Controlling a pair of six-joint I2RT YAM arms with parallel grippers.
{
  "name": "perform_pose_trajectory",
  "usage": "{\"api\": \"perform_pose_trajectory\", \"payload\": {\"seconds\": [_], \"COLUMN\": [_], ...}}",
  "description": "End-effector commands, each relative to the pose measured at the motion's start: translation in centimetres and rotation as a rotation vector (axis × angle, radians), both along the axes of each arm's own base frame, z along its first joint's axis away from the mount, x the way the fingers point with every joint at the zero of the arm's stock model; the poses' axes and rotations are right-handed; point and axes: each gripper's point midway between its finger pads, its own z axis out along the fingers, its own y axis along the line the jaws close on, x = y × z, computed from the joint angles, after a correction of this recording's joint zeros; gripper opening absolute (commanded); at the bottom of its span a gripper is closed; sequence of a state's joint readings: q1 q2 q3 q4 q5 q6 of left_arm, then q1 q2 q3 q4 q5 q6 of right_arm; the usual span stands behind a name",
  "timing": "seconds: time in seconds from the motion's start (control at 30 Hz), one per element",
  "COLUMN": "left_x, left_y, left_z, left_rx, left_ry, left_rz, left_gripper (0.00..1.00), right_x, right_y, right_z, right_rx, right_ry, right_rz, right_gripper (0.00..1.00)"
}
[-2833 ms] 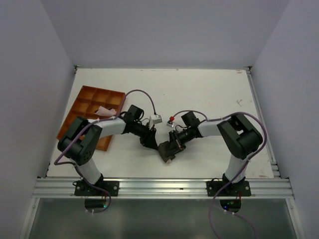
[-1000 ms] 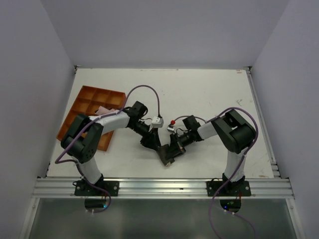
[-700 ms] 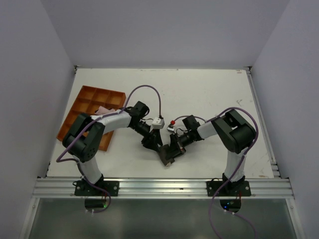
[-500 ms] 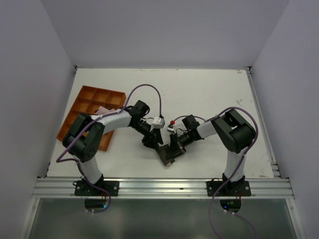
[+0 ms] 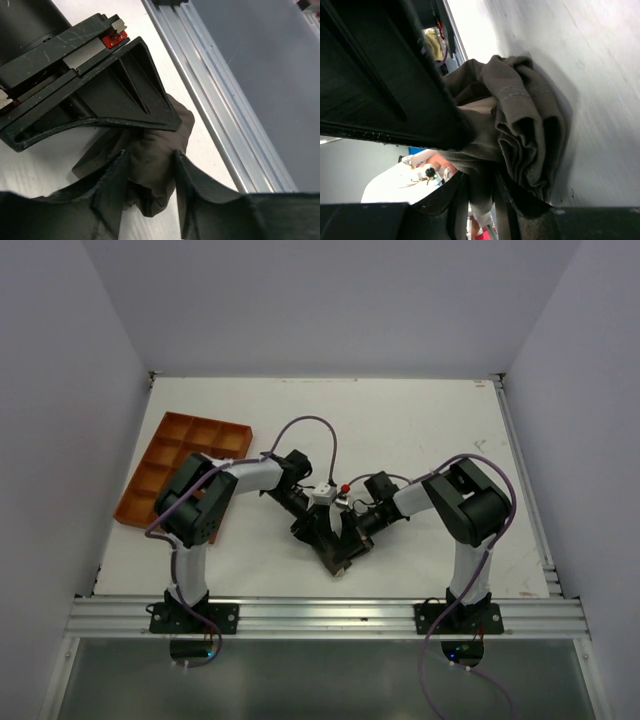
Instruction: Roll the underwear
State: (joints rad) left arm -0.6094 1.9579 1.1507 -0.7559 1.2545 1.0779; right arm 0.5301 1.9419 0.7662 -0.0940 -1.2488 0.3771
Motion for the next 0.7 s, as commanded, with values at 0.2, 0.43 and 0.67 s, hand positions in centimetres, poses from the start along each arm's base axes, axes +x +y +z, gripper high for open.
{"api": "perform_pose_trajectory", "payload": {"seconds": [0.2,0.43,0.67], "left_x": [-1.3,-0.9,-0.3], "left_y": [-0.2,-0.2,-0.7], "left_z": [0.5,-0.7,-1.9], "left_rx": [-0.038,0.05,0.096], "left_ry": [0.035,0.103,0.107], "left_rz": [-0.073,-0.037,-0.021], "left_gripper": [0.06,0.1,0.09], "right_x": [1.4,3.2,3.1], "right_y": [-1.3,-2.8,-3.4], "right_z": [-2.1,-1.7,-2.1], "right_rx": [-0.216,-0.379,-0.522], "right_ry": [-0.145,-0.333,-0.506], "right_rz": [-0.049,-0.18,-0.211], "right_gripper": [0.37,0.43,0.49]}}
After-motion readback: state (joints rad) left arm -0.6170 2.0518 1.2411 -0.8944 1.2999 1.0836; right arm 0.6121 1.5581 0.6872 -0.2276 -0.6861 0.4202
